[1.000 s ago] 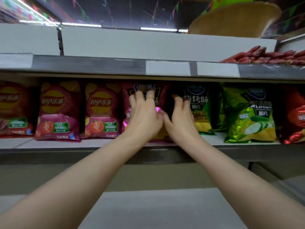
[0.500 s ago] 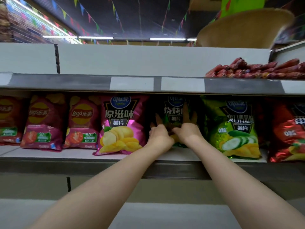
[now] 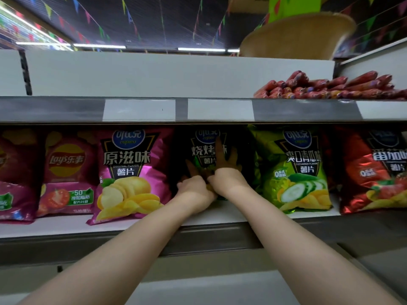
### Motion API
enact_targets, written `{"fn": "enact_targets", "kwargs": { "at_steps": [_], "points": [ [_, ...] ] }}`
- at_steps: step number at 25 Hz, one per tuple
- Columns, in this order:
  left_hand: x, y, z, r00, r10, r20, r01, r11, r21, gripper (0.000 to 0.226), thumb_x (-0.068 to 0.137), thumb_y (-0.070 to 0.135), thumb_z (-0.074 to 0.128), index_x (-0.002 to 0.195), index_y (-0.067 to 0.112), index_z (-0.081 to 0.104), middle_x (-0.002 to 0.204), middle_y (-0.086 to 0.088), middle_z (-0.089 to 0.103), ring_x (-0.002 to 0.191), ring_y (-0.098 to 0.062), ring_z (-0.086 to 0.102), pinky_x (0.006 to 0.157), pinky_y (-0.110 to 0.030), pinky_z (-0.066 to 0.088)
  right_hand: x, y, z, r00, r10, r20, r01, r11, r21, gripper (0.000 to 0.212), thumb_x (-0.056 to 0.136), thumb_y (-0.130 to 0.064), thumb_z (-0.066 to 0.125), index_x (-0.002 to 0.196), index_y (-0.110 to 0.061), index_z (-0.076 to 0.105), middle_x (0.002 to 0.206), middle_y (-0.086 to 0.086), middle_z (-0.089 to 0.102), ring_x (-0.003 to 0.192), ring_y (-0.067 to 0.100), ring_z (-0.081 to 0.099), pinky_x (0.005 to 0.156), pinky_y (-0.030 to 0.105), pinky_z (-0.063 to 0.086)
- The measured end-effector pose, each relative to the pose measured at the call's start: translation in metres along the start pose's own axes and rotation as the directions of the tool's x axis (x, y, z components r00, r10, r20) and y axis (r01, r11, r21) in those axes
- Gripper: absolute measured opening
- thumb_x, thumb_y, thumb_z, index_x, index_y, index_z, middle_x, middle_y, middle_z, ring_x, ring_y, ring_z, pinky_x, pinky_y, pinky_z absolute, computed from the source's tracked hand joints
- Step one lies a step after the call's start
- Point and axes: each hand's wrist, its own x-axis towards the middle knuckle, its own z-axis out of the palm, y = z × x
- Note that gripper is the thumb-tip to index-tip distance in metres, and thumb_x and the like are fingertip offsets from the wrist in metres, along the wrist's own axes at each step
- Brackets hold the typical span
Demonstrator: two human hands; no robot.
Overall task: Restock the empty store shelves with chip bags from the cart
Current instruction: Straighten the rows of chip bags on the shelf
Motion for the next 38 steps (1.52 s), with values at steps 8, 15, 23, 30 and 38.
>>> {"fn": "enact_targets", "kwargs": {
  "at_steps": [8, 15, 23, 30, 38],
  "points": [
    [-0.006, 0.003, -0.001, 0.995, 0.069, -0.07, -0.075, 0.994, -0.086, 0.094, 0.092, 0.029, 0.053, 0.147, 0.015, -0.022, 0.157, -0.019, -0.003, 0.143, -0.037, 0.008, 0.114, -0.042, 0.02, -0.004, -0.001, -0.003, 1.0, -0.012, -0.011, 0.011, 0.999, -0.045, 0.088, 0.091, -0.025, 0.055, 0.143, -0.046, -0.012, 0.153, 0.008, -0.024, 0.143, 0.038, -0.004, 0.114, 0.049, 0.021],
    [-0.045, 0.023, 0.005, 0.841, 0.389, -0.376, -0.467, 0.873, -0.142, 0.063, 0.09, 0.01, 0.05, 0.146, 0.006, 0.021, 0.148, -0.019, 0.02, 0.137, -0.034, 0.023, 0.113, -0.034, 0.02, -0.046, 0.017, -0.043, 0.832, -0.336, -0.442, 0.334, 0.939, -0.087, 0.034, 0.093, -0.023, 0.048, 0.122, -0.009, 0.056, 0.13, 0.018, 0.044, 0.113, 0.036, 0.049, 0.092, 0.039, 0.043],
    [-0.056, 0.119, 0.044, 0.964, 0.186, -0.19, -0.265, 0.717, -0.645, 0.077, 0.09, 0.048, 0.053, 0.148, 0.009, 0.019, 0.146, -0.011, 0.039, 0.133, -0.025, 0.039, 0.101, -0.026, 0.034, -0.067, 0.123, -0.098, 0.581, -0.417, -0.699, 0.401, 0.894, -0.2, 0.028, 0.086, -0.018, 0.05, 0.103, -0.002, 0.065, 0.113, 0.02, 0.056, 0.105, 0.033, 0.054, 0.088, 0.038, 0.042],
    [-0.042, 0.133, 0.047, 0.989, 0.101, -0.108, -0.142, 0.455, -0.879, 0.048, 0.086, 0.018, 0.067, 0.125, 0.021, 0.041, 0.094, -0.002, 0.068, 0.088, -0.019, 0.066, 0.083, -0.034, 0.052, -0.069, 0.158, -0.098, 0.936, -0.233, -0.265, 0.231, 0.972, -0.04, 0.053, 0.099, -0.031, 0.039, 0.148, -0.028, 0.019, 0.155, 0.011, 0.004, 0.141, 0.027, 0.013, 0.105, 0.041, 0.032],
    [-0.031, 0.148, 0.045, 0.987, -0.125, -0.099, -0.04, 0.407, -0.912, 0.039, 0.084, -0.001, 0.06, 0.121, 0.01, 0.054, 0.089, -0.013, 0.064, 0.076, -0.028, 0.061, 0.07, -0.033, 0.051, -0.063, 0.151, -0.109, 0.946, -0.264, -0.189, 0.252, 0.964, -0.087, 0.059, 0.096, -0.04, 0.042, 0.148, -0.028, 0.014, 0.152, 0.014, 0.003, 0.139, 0.03, 0.009, 0.103, 0.04, 0.033]
  ]
}}
